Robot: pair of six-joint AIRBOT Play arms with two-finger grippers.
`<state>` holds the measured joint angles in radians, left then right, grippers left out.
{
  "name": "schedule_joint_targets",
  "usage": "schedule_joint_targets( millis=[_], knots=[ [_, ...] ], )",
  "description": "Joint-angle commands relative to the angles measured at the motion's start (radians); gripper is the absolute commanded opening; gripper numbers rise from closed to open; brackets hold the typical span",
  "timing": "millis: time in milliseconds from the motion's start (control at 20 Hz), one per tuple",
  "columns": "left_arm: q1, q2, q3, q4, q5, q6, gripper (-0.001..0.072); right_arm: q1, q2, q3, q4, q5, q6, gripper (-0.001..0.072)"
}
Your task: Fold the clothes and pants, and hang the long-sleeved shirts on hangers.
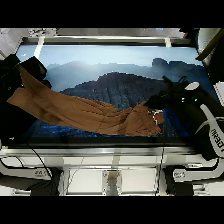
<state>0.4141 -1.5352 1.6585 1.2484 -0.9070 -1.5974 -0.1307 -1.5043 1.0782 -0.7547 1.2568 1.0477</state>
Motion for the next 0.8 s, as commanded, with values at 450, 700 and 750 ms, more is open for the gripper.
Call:
schedule_joint_targets(
  millis=[450, 700, 750],
  knots=[
    [0.009, 0.1, 0.001, 0.0, 0.037, 0.124, 0.0011, -0.022, 0.134, 0.113, 0.078, 0.048, -0.037, 0.0013],
    [0.0, 0.131, 0.001, -0.001, 0.202, 0.12, 0.001, -0.155, 0.207, 0.216, -0.053, -0.169, 0.102, 0.0012],
    [-0.005, 0.119, 0.001, -0.001, 0.233, 0.12, 0.001, -0.167, 0.196, 0.216, -0.08, -0.222, 0.14, 0.0012]
  ],
)
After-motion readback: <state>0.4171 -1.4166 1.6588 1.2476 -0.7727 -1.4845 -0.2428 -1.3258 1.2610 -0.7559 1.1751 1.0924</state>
